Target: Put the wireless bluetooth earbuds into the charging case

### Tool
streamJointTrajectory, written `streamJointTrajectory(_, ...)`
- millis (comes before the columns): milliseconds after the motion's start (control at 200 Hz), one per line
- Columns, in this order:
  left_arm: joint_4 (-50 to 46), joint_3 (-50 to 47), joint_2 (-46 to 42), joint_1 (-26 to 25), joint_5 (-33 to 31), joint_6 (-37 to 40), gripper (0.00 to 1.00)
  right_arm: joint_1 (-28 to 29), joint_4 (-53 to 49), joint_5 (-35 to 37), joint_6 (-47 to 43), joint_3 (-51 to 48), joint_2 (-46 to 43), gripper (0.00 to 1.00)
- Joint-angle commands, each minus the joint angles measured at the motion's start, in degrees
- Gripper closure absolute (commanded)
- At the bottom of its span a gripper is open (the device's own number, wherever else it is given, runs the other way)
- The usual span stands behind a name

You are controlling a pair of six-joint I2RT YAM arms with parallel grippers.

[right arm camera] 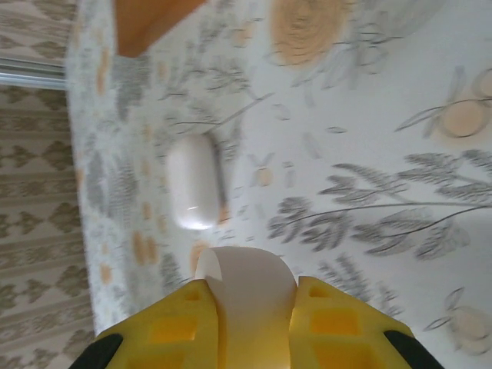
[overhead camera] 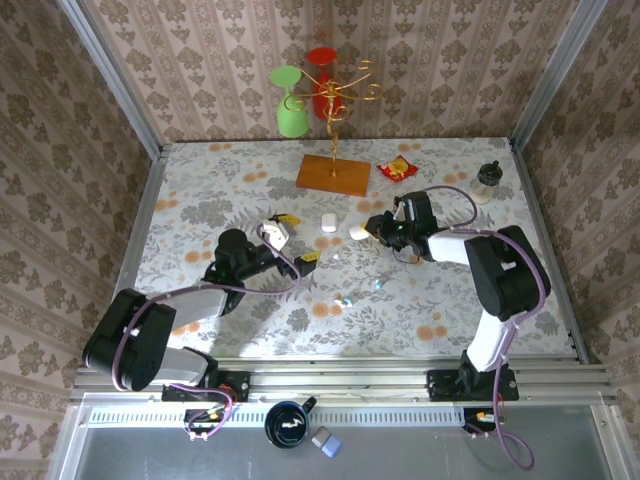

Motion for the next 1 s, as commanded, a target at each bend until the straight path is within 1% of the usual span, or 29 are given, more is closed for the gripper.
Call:
streamJointTrajectory(0, -2.2, 1.0, -1.4, -0.1, 1.3, 1.4, 0.0, 0.5, -0.6, 3.0, -2.7, 3.2, 2.9, 0.88)
streamJointTrajectory(90, -2.8, 1.2, -1.3, 0.0, 0.9, 1.3, 0.0, 0.5, -1.6, 4.3, -2.9, 4.6, 4.7, 0.86)
streamJointTrajectory(145, -3.0, 1.3, -1.3, 0.0, 0.7, 1.2, 0.0, 0.5, -1.7, 4.6, -3.0, 5.2, 5.3, 0.82)
streamJointTrajectory(235, -3.2, 1.3, -1.4, 0.2, 0.5, 0.5, 0.0, 0.6, -2.9, 5.0, -4.8, 6.0, 5.2, 0.7)
streamJointTrajectory(310, -5.2, 1.8, -1.7, 0.5, 0.2, -0.1, 0.0, 0.6, -4.4, 5.4, -8.0, 6.3, 3.9, 0.55)
streamJointTrajectory(365, -6.2, 2.0, -1.9, 0.5, 0.0, 0.2, 0.0, 0.6, -6.1, 6.1, -10.9, 6.2, 2.4, 0.47)
streamJointTrajectory(445, -6.6, 2.0, -2.1, 0.5, -0.3, 0.8, 0.0, 0.6, -9.3, 6.5, -15.3, 6.0, -0.4, 0.38)
streamJointTrajectory(550, -7.5, 2.4, -2.1, 0.5, 0.1, 1.2, 0.0, 0.6, -14.7, 8.1, -21.7, 5.6, -5.3, 0.3)
streamJointTrajectory(675, -8.6, 3.2, -2.1, 0.3, 0.5, 1.4, 0.0, 0.6, -24.6, 14.2, -29.6, 5.2, -11.7, 0.24)
streamJointTrajectory(800, -10.7, 4.3, -2.1, 0.2, 1.2, 2.3, 0.0, 0.5, -37.9, 26.9, -40.2, 7.4, -17.0, 0.15)
streamJointTrajectory(850, -11.0, 4.5, -2.1, 0.2, 1.2, 2.7, 0.0, 0.3, -43.4, 30.8, -44.6, 9.1, -17.9, 0.14)
streamJointTrajectory(865, -11.0, 4.6, -2.1, 0.1, 1.3, 2.8, 0.0, 0.2, -45.1, 31.7, -45.9, 9.8, -18.0, 0.13)
streamJointTrajectory(935, -11.4, 4.9, -2.0, 0.1, 1.3, 3.2, 0.0, -0.2, -52.7, 36.2, -49.7, 12.8, -17.8, 0.11)
streamJointTrajectory(995, -11.1, 5.0, -1.8, 0.1, 1.2, 3.4, 0.0, -0.7, -56.7, 37.3, -52.3, 14.7, -17.0, 0.1)
